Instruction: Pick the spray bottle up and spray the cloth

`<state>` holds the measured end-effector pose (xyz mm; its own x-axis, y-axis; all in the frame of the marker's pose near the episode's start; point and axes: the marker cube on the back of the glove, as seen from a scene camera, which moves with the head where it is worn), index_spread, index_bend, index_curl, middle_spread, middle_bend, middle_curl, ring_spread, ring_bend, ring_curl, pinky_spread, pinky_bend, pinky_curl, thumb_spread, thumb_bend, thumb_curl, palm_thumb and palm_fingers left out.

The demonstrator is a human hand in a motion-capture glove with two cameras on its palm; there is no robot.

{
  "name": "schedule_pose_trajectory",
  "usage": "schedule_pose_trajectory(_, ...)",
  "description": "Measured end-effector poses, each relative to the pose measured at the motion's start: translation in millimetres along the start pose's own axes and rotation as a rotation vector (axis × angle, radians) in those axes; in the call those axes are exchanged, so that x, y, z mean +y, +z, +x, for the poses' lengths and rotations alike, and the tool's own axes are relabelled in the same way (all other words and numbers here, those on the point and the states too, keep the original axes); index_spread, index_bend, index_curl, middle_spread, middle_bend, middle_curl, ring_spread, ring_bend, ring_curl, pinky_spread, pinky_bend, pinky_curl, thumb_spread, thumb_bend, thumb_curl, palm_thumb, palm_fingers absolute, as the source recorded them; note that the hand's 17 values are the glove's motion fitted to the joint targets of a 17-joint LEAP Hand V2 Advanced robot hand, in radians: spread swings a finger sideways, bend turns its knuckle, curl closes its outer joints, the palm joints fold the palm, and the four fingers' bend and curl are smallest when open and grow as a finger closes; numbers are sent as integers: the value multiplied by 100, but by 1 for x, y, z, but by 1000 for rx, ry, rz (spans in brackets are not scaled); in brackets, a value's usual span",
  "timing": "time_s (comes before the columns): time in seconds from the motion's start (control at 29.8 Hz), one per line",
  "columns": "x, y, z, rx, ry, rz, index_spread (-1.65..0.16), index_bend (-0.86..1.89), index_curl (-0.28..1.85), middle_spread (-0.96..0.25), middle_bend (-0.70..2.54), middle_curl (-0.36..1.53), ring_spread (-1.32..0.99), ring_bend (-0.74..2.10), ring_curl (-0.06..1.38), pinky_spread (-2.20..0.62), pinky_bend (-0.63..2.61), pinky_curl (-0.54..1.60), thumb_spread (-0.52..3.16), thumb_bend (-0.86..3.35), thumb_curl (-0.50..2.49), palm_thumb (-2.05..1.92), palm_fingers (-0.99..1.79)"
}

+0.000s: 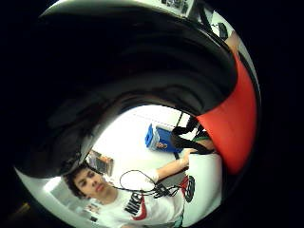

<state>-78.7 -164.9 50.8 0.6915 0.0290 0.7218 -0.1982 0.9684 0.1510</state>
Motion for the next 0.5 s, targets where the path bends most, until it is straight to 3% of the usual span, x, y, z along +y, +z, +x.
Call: schedule_pose_trajectory(0.5, 7, 66, 29, -46, -44, 1, -21, 13, 34, -12, 44, 49, -12, 48, 42, 20, 20, 37, 63, -3, 71, 97, 113)
